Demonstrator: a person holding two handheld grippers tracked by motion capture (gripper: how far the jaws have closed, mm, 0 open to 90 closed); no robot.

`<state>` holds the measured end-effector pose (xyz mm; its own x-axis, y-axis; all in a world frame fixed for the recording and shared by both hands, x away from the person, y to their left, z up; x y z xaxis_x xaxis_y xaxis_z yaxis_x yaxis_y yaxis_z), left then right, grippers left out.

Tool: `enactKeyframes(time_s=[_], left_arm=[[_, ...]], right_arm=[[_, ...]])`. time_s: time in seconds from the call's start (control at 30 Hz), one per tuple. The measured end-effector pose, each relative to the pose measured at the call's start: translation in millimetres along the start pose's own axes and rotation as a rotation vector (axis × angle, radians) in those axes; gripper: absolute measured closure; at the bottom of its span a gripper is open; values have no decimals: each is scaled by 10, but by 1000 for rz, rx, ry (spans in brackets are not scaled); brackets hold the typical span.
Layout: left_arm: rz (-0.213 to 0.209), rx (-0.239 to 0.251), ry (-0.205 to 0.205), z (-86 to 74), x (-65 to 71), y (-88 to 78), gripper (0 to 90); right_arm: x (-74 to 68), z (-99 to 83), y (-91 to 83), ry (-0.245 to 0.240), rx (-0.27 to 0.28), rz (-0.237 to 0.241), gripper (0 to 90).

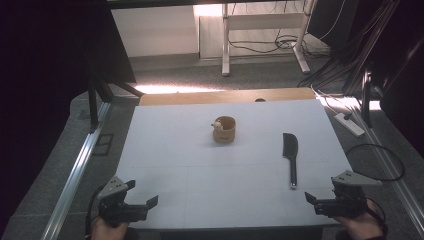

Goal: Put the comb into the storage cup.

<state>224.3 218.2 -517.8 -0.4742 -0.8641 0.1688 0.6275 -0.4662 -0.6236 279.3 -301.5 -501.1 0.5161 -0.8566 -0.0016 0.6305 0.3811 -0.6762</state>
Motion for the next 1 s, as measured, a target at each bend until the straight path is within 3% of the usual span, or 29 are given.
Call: enactKeyframes(time_s=[0.5, 1.0], left_arm=[[-2, -1, -15, -3, -13, -1, 12], [8, -34, 12, -8, 5, 14, 2]], right_arm=[[-9, 1, 5, -3, -1, 9, 0], [-1, -2, 22, 9, -18, 30, 0]])
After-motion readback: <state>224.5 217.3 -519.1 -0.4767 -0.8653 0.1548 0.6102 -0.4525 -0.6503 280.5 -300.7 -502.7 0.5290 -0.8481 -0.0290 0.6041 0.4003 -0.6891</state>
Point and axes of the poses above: each handheld gripper's, and its own axes: y roughly forward along the jaws, z roughly out of its top, x roughly to its right, the point moved 7 cm from there along y, roughly forward along the jaws, and after that the axes turned 2 degrees about z, right-handed, at the moved point
